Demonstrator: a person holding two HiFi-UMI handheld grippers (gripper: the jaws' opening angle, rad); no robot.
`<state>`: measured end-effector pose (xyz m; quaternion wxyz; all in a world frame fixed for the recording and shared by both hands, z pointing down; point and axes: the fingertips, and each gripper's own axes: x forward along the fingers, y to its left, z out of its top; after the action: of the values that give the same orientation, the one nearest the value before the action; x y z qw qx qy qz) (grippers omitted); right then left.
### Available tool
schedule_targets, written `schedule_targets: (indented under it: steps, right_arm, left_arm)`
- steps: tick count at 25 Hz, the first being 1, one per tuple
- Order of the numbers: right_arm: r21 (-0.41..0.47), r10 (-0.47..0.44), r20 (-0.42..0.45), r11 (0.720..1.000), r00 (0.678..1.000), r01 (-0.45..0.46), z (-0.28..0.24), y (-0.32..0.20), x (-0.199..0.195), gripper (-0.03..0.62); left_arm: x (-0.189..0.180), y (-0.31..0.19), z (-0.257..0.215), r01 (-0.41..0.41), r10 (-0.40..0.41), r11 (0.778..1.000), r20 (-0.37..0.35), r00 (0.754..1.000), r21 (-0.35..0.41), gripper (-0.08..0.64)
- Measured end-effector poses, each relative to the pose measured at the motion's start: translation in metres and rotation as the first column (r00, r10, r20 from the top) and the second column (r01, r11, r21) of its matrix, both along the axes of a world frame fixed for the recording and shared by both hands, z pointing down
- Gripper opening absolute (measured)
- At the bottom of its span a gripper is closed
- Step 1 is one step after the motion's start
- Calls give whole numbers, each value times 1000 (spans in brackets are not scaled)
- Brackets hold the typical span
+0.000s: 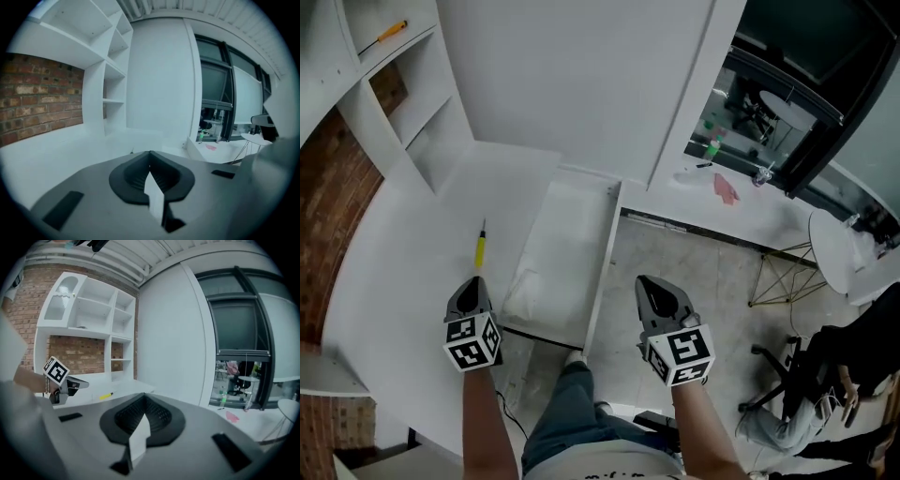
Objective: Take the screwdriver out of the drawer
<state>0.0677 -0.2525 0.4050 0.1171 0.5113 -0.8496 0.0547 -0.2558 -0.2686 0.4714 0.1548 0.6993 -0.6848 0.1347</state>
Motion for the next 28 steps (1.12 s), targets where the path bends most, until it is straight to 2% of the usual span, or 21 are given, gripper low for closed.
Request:
schedule_targets:
  steps: [3,6,13,18,28]
  right_arm:
    - [55,2,5,998,1000,-2,-23,38,8,9]
    - [99,12,11,995,1000,-13,-40,76,17,9]
    - [168,4,30,986,1000,-9,-71,147,34,9]
    - [217,-8,6,976,1000,7,-87,174,35,9]
    - [258,-13,-2,966,1000,13,-103,191,32,9]
  left_arm:
    - [28,35,-38,-50,49,993,10,999,110,12]
    - [56,72,-72,-100,93,975,43,995,197,12]
    - [105,146,-132,-152,141,928,58,988,341,12]
    - [129,172,-155,-195,178,892,80,981,408,12]
    - [153,189,-180,-278,230,842,159,960,462,12]
